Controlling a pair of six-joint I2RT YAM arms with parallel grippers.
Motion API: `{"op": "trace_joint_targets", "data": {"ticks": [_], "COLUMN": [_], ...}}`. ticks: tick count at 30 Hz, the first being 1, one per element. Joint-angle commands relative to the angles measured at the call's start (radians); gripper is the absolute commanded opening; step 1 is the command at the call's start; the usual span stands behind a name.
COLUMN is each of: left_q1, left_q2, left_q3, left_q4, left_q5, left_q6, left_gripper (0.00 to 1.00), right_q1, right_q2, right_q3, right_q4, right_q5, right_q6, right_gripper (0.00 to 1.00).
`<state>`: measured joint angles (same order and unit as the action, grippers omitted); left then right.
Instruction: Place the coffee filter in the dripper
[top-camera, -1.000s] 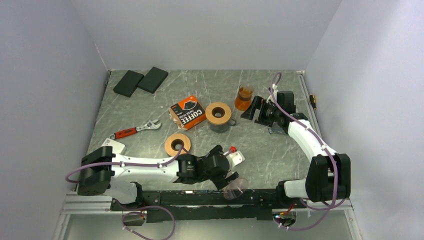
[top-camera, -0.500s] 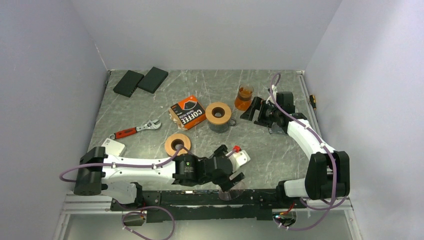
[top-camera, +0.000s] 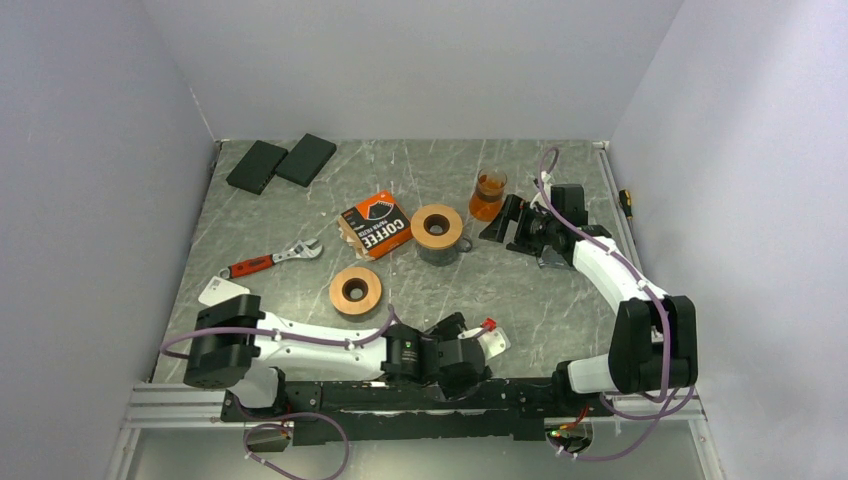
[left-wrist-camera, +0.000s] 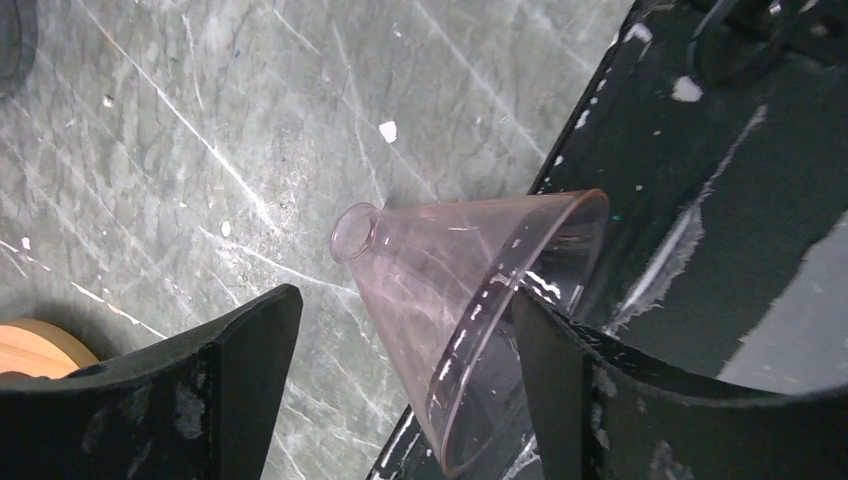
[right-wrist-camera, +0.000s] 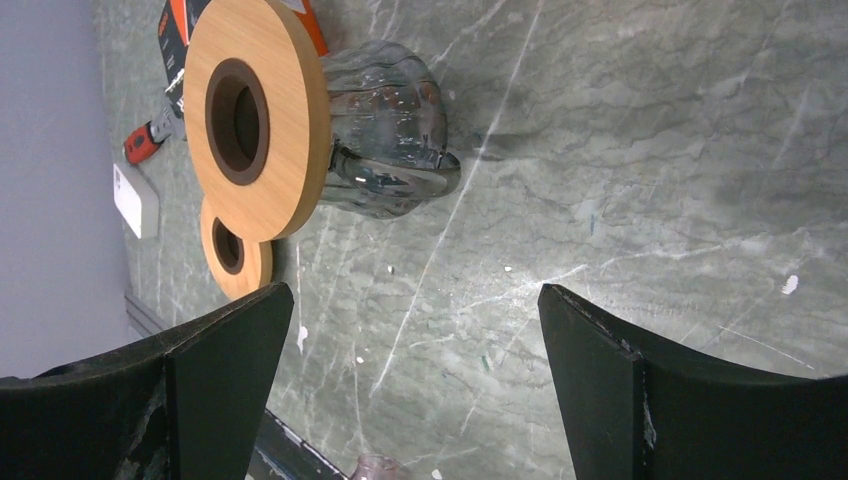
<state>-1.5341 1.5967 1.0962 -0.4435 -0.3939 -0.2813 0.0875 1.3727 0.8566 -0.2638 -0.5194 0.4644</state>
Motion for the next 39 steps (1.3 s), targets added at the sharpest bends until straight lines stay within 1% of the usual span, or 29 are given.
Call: {"op": "trace_joint_targets", "data": {"ticks": [1,3,6,9,13,15,19,23,25,32,36,38,39], "left_q1": [-0.011,-0.012,-0.014,-0.013,-0.011,-0.006,0.022,0.077,0.103,0.217,0.295,0.333,0.354], "left_q2": [0.062,0.087,0.100,0.095,0.084,0.080,0.079,0.069,0.059,0.022,0.000,-0.008,-0.010], "left_q3": [0.035,0.043,0.050,0.060,0.090,0.105,0.117,0.124,0.124,0.150,0.167,0.173,0.183], "left_q4": [-0.032,-0.052,-0.068,-0.071,-0.077,-0.080,-0.075,-0.077,-0.071,-0.047,-0.020,-0.007,-0.005], "left_q5": [-0.059,-0.086,-0.117,-0.142,-0.141,-0.128,-0.082,-0.028,-0.004,0.136,0.255,0.320,0.347], "left_q6": [-0.030,-0.036,-0.046,-0.057,-0.045,-0.040,-0.044,-0.059,-0.064,-0.085,-0.118,-0.133,-0.135], "left_gripper": [0.80,0.76,0.63,0.57,0.49,0.41,0.30,0.23,0.15,0.07,0.04,0.00,0.00], "right_q1": [-0.005,-0.005,-0.006,-0.006,-0.006,-0.005,-0.006,-0.006,-0.005,-0.006,-0.005,-0.006,-0.006], "right_q2": [0.017,0.024,0.027,0.044,0.063,0.060,0.064,0.061,0.054,0.011,-0.037,-0.062,-0.077], "right_q3": [0.004,0.007,0.006,0.012,0.030,0.030,0.031,0.032,0.031,0.052,0.070,0.078,0.080], "right_q4": [0.048,0.044,0.044,0.043,0.034,0.038,0.041,0.032,0.032,-0.010,-0.033,-0.047,-0.052], "right_q5": [-0.044,-0.044,-0.048,-0.060,-0.063,-0.063,-0.065,-0.062,-0.063,-0.036,-0.014,0.004,0.014], "right_q6": [0.001,-0.001,0.002,0.001,-0.003,0.001,0.002,0.000,0.002,-0.012,-0.018,-0.027,-0.028], "right_gripper": [0.99,0.99,0.99,0.98,0.98,0.98,0.98,0.97,0.97,0.97,0.97,0.97,0.97]}}
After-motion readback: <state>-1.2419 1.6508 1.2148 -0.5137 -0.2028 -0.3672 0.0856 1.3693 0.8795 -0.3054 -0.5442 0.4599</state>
